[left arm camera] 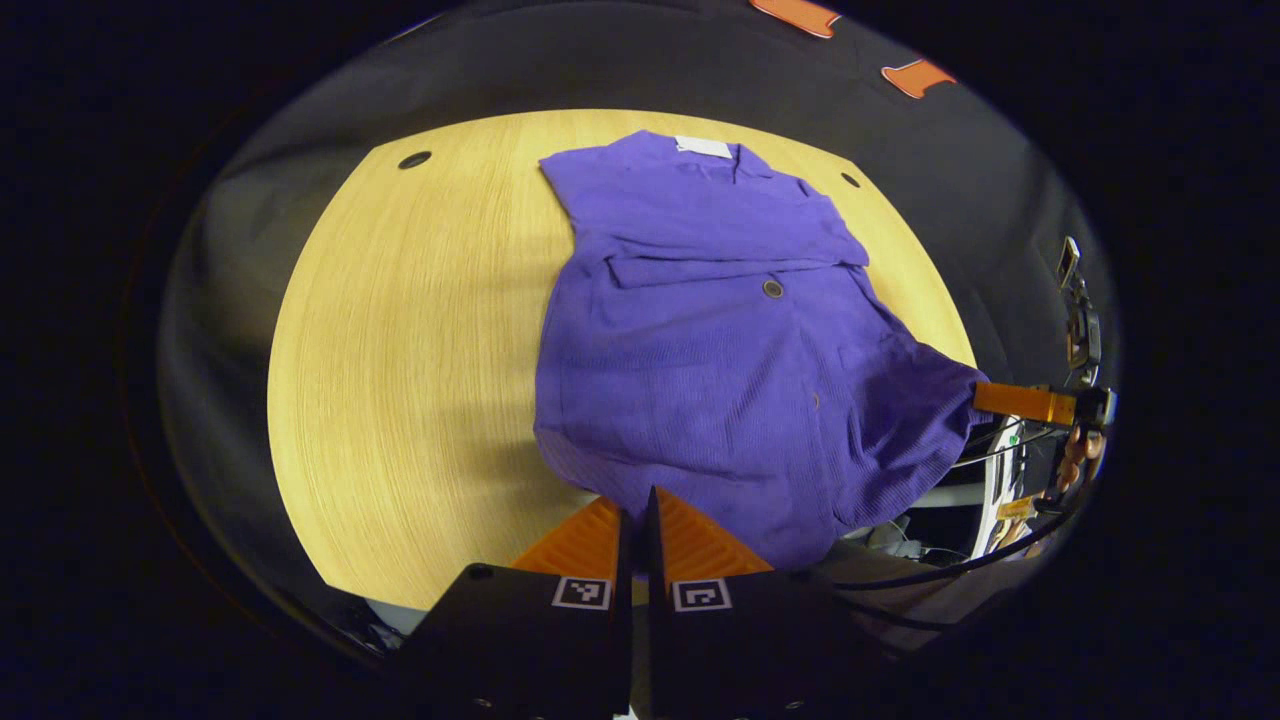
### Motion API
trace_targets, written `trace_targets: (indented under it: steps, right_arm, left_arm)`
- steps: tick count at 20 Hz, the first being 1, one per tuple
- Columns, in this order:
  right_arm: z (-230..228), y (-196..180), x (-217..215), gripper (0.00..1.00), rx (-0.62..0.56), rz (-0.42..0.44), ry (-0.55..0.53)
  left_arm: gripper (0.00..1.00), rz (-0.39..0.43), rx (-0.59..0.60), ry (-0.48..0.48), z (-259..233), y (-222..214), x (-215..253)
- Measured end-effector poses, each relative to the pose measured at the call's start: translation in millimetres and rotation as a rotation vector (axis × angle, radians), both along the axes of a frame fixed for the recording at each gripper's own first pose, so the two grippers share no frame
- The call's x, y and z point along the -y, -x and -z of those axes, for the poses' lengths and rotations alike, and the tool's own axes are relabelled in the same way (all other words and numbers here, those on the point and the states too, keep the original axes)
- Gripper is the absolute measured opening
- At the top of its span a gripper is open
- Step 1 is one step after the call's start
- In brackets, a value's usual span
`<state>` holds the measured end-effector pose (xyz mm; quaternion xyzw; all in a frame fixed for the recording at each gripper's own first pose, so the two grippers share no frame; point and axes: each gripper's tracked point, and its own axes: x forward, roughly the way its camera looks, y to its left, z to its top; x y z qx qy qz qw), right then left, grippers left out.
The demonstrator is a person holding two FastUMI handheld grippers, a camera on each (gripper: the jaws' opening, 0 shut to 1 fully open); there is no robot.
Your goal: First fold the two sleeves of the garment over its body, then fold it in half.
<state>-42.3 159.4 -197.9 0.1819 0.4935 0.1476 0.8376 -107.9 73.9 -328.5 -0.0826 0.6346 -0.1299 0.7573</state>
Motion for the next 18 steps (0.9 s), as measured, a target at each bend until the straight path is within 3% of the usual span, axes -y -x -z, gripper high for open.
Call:
trace_targets:
  steps: [10,18]
  right_arm:
    - [-64,-40,-13,0.03,0.147,0.089,0.003]
    - [-102,-95,3,0.03,0.226,0.120,-0.012]
  left_arm:
    - [0.08,0.076,0.157,0.071,-53,-93,-2]
    - [0.08,0.054,0.238,0.045,-77,-167,-9]
